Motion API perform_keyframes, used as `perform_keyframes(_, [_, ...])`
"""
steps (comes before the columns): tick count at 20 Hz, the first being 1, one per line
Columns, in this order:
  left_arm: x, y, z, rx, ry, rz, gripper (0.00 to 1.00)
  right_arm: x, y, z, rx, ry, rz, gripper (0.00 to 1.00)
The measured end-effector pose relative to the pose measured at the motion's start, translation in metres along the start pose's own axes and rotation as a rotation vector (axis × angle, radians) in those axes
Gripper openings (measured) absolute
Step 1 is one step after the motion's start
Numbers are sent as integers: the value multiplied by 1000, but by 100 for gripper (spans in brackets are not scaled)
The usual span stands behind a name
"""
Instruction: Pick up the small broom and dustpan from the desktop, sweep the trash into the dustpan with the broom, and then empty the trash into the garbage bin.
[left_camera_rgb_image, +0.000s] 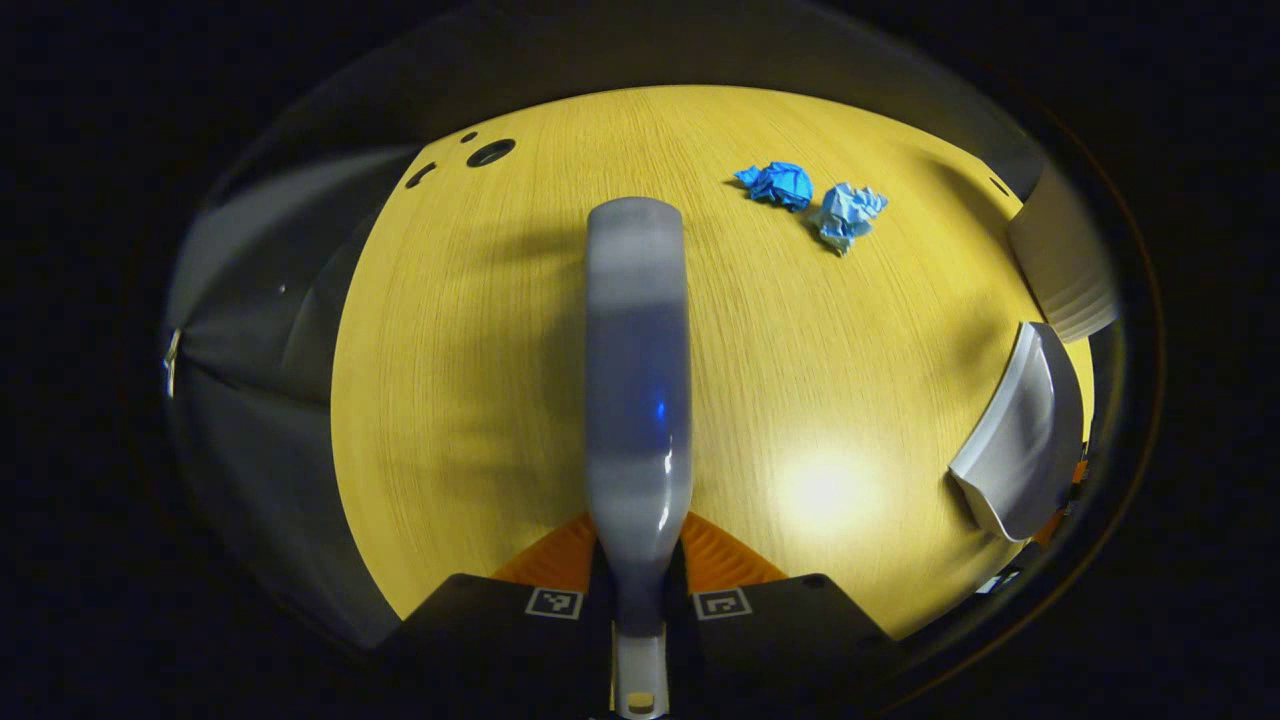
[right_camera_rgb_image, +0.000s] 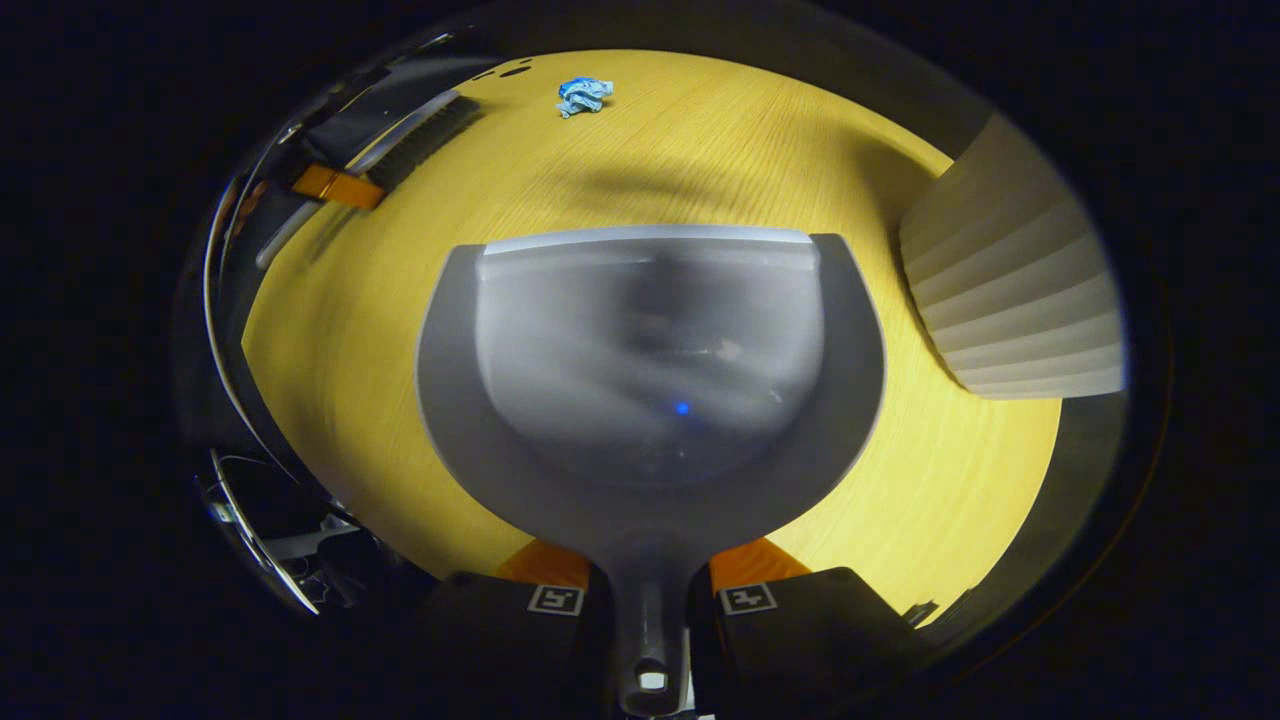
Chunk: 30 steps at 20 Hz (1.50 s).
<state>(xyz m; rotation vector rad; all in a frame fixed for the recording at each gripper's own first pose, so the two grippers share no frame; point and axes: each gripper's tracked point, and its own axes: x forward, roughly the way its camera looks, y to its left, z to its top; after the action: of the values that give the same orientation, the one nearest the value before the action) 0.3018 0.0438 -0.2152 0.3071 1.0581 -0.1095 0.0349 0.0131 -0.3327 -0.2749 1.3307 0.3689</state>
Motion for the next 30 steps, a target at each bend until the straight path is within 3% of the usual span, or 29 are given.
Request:
perform_keyframes(3, [9,16,35,117,9,39,25,-6,-9,1,-11,-7,11,34])
perform_keyframes(8, [26,33,107,431,57,129,26,-9,-23,13,-86,-32,2,34])
perform_keyframes(12, [28,-8,131,586,44,73,25,-5,-32,13,-85,-41,5,34])
perform_keyframes(15, [20,-50,147,748,10,-10,26,-3,-42,15,-97,-45,-4,34])
perform_keyframes(18, [14,-105,129,914,0,-83,26,-5,-39,16,-132,-52,-24,34])
perform_keyframes(22, [-5,-196,77,888,97,-269,29,-4,-40,12,-126,-60,5,34])
perform_keyframes(26, [-23,-262,14,747,188,-374,26,-5,-40,16,-115,-82,24,34])
perform_keyframes(30, [-37,-287,-5,628,213,-438,26,-7,-38,16,-104,-95,40,34])
